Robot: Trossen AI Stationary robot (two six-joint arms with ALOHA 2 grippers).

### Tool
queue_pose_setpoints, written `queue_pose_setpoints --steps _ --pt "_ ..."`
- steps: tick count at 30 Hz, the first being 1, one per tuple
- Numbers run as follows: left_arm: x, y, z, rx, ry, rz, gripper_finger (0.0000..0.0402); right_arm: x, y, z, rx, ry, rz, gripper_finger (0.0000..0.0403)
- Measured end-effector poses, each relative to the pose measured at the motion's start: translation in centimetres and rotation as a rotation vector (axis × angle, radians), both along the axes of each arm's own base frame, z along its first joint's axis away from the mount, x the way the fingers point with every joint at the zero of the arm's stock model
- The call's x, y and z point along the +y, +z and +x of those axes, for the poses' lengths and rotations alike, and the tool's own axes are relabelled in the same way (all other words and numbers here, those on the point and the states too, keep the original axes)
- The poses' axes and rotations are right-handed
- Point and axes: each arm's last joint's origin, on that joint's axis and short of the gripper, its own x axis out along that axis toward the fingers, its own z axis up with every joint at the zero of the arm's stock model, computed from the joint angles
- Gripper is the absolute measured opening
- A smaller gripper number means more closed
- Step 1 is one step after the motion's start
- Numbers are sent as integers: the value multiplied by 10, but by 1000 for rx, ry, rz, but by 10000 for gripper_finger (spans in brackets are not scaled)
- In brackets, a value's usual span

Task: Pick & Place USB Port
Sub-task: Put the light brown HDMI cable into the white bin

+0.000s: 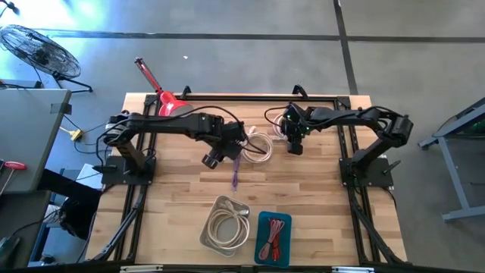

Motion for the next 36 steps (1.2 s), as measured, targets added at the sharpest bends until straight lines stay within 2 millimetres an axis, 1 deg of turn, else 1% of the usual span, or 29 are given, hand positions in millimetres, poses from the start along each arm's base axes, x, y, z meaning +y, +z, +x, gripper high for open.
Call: queue_pose_setpoints --steps 1,3,5,8,11,14,18,22,26,33,36 --pt "-2 1 0 -25 -5 -2 197 0 0 0 1 -2 1 83" --pt "-5 0 -7 -33 -2 -4 197 0 -2 1 3 -2 4 83" --pt "-9 1 -10 -84 -11 -1 197 -1 -4 2 5 -2 2 83" --pt "-15 -4 -19 -99 -20 -2 197 -2 -7 4 4 -1 6 83" --pt "-15 -1 -25 -168 -10 -3 197 -3 -10 6 11 -1 12 83" --pt "-18 0 -28 -244 -7 -3 197 -4 -11 7 8 -9 12 83" --pt "-20 0 -32 -295 -12 -2 197 -4 -11 8 0 -15 23 83" --pt "-21 -7 -31 -307 -12 -1 197 -4 -12 6 24 -46 11 83" --pt "-21 -13 -31 -311 -9 -4 197 -7 -13 1 116 -94 -84 83" --pt "-21 -30 -33 -318 -20 -31 197 -14 -14 -5 147 -150 -99 81" --pt "-22 -36 -33 -328 -32 -56 197 -16 -14 -8 166 -175 -107 69"
